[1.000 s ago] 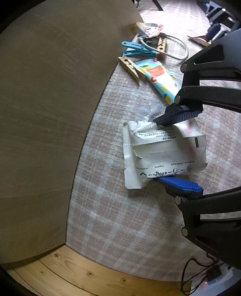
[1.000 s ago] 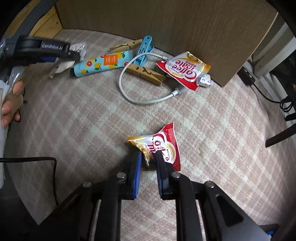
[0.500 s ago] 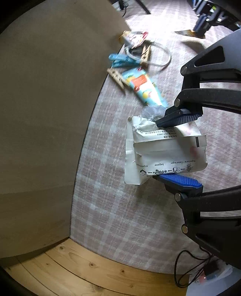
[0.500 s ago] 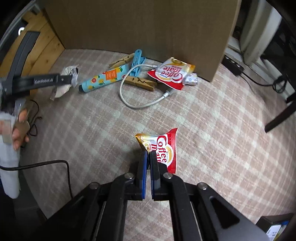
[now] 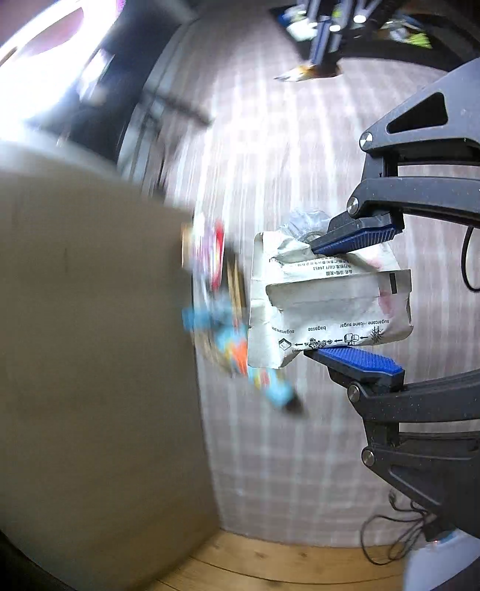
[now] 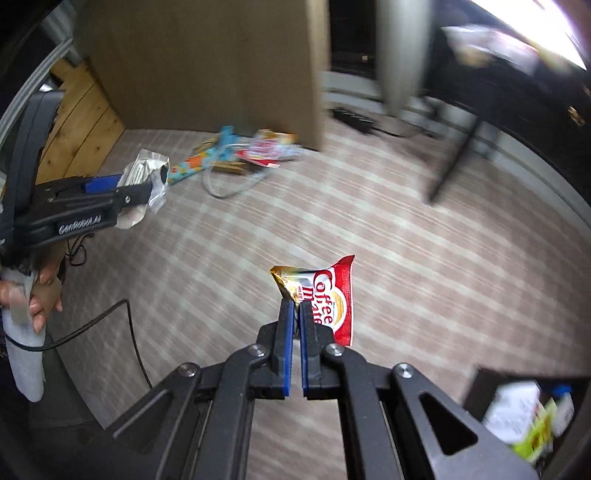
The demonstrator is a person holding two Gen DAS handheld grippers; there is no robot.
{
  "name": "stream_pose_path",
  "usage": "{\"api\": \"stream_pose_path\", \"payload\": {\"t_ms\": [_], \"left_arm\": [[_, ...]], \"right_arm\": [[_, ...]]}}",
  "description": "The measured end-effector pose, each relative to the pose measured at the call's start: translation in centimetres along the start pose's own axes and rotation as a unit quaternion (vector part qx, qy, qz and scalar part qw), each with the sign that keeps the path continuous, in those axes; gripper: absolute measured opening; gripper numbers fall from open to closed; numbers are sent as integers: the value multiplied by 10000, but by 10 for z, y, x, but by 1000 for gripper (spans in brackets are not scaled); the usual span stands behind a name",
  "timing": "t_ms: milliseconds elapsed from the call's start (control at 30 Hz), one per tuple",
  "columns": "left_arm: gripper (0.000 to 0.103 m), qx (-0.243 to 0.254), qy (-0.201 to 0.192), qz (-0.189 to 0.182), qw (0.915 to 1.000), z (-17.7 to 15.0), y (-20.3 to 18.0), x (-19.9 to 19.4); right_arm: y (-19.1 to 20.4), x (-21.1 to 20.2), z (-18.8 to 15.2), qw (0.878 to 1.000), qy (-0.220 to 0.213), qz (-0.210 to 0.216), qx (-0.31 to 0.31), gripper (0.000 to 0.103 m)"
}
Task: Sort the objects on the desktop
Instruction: 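Carry the packet and sachet into the black bin and open both tools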
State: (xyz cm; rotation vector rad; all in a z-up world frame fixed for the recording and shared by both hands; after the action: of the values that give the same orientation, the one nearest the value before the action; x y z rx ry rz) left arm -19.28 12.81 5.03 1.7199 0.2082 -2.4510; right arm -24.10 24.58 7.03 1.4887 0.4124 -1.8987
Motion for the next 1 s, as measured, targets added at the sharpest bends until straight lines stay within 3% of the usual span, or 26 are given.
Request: {"api": "stream_pose_path", "payload": {"t_ms": [167,267,533,700,800,1000], "left_arm": [[45,881,-3,-483,9949,-18,-98,-17],[45,1305,12,-783,9883,-29,-167,1],[45,2492,63,-1555,9559,-67,-332,-47],[45,2955,182,-1825,9376,-92,-409,-59],[45,3132,255,-1862,9309,-100,-438,-50],[45,3300,342,-1839,9253,-106,-479,-43]], "right_arm": [[-71,-50,-39,9974,-143,-348,613,3],[-114,-81,-73,9923,-249,-608,1055,3],[-225,-144,-168,9633,-480,-1243,2329,4],[-276,-161,-216,9449,-433,-1527,2864,4],[-296,-163,-242,9351,-414,-1517,3177,4],[-317,-158,-268,9253,-354,-1452,3486,4]]}}
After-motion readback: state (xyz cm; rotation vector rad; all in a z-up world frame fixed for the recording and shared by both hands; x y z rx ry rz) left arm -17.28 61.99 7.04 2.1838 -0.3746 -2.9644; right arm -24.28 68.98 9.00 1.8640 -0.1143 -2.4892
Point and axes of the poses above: each gripper's, at about its wrist camera, not at the fingertips, and x roughly the way its jaws point, y to its left, z to its top, the point moved 6 cm from there along x, roughly the way its jaws point, and after that the axes turned 4 degrees about -x, right-handed, at the moved point
